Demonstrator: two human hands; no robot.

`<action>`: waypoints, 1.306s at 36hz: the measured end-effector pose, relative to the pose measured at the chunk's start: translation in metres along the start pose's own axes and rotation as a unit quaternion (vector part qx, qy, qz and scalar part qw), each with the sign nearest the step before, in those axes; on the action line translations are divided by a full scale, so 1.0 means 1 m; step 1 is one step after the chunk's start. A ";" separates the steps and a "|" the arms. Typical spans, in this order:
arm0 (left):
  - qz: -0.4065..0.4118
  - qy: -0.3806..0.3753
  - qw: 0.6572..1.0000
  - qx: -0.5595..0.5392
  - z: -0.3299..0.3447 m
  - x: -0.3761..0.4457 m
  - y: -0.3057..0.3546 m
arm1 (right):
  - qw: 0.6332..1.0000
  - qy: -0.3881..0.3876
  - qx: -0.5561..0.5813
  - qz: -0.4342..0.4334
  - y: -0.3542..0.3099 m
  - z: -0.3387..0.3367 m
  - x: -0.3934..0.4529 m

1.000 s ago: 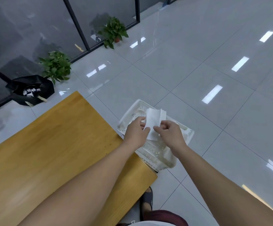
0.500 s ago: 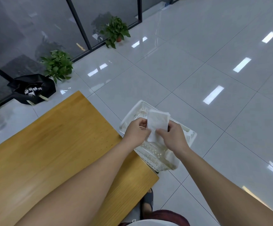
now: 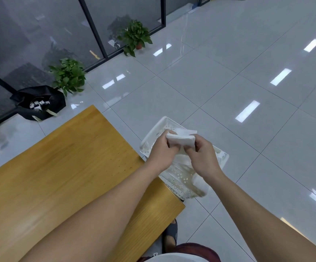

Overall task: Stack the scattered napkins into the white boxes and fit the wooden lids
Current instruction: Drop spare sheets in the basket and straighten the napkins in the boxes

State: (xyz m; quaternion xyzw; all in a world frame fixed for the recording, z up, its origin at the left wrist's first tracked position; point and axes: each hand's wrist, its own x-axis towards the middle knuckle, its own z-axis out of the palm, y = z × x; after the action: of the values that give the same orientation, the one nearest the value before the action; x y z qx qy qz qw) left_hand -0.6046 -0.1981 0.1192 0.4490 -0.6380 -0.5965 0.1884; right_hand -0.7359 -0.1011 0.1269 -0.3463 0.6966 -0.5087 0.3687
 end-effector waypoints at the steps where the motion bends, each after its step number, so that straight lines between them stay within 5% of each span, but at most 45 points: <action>1: 0.003 -0.002 1.000 -0.006 0.002 -0.001 0.002 | 1.000 -0.003 0.002 -0.005 -0.001 0.001 0.000; 12: -0.058 -0.086 0.988 0.110 0.010 -0.009 -0.002 | 0.997 -0.036 0.054 0.038 -0.007 -0.001 -0.008; 25: -0.056 -0.004 0.998 -0.011 -0.030 -0.025 0.005 | 0.992 0.004 0.108 0.071 -0.025 -0.012 -0.008; 31: -0.083 0.071 0.987 -0.121 -0.059 -0.046 -0.002 | 0.990 -0.036 0.100 0.088 -0.031 0.009 -0.017; 36: -0.068 0.139 0.985 -0.070 -0.089 -0.072 -0.011 | 0.993 -0.097 0.033 0.067 -0.035 0.036 -0.026; 41: -0.063 0.106 0.981 -0.152 -0.120 -0.107 -0.022 | 0.993 -0.109 0.003 0.038 -0.041 0.066 -0.028; 47: -0.036 0.125 0.983 -0.128 -0.156 -0.143 -0.040 | 0.984 -0.170 -0.049 -0.014 -0.052 0.107 -0.035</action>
State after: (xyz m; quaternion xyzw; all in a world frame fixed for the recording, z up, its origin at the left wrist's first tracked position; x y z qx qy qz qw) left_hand -0.3940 -0.1719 0.1584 0.5148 -0.5109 -0.6193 0.3007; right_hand -0.6207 -0.1324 0.1597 -0.4549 0.6431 -0.4125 0.4575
